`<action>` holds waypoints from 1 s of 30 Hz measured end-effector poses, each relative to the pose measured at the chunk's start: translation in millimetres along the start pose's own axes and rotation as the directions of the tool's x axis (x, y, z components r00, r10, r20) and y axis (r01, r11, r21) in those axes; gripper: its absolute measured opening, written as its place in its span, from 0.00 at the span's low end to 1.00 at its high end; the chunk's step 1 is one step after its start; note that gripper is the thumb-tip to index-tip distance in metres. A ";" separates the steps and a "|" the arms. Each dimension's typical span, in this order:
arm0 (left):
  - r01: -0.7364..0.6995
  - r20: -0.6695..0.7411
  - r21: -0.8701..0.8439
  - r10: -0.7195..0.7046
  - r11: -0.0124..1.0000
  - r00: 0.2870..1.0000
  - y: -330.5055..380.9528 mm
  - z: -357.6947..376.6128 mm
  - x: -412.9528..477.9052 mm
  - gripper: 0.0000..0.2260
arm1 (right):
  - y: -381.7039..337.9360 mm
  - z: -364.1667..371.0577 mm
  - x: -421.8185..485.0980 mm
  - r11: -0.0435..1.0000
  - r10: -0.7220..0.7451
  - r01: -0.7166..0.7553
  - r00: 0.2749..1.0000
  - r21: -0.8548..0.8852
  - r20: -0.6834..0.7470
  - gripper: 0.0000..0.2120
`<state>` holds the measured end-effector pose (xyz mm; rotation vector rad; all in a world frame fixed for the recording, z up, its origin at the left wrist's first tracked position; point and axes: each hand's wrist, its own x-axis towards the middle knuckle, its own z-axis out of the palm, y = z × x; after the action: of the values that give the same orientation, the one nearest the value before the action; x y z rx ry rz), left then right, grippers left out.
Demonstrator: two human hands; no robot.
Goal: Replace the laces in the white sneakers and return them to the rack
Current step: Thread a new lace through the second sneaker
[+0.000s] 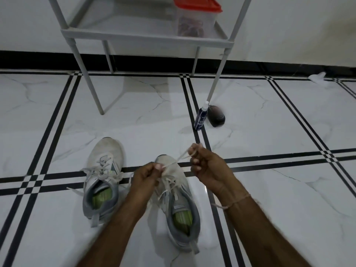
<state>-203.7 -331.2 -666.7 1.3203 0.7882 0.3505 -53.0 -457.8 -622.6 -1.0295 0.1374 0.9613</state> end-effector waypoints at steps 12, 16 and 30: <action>-0.306 0.141 0.210 0.281 0.929 0.949 28.7 41.9 -17.2 0.08 | 7.4 14.0 -11.7 0.998 -0.001 -0.002 0.999 0.065 0.053 0.01; -0.018 -0.208 -0.024 0.012 1.000 0.978 14.1 -3.1 10.5 0.15 | -10.6 -10.1 -5.0 0.982 -0.082 0.082 0.997 0.171 -0.007 0.03; -0.281 -0.004 0.643 0.370 0.712 0.929 2.8 -20.6 5.6 0.14 | 21.0 -8.1 -10.2 0.994 0.041 -0.047 0.997 -0.096 -0.062 0.06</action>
<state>-213.4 -311.9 -666.6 2.1172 0.8154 0.4816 -71.9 -466.9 -635.6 -1.1500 0.1651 0.9852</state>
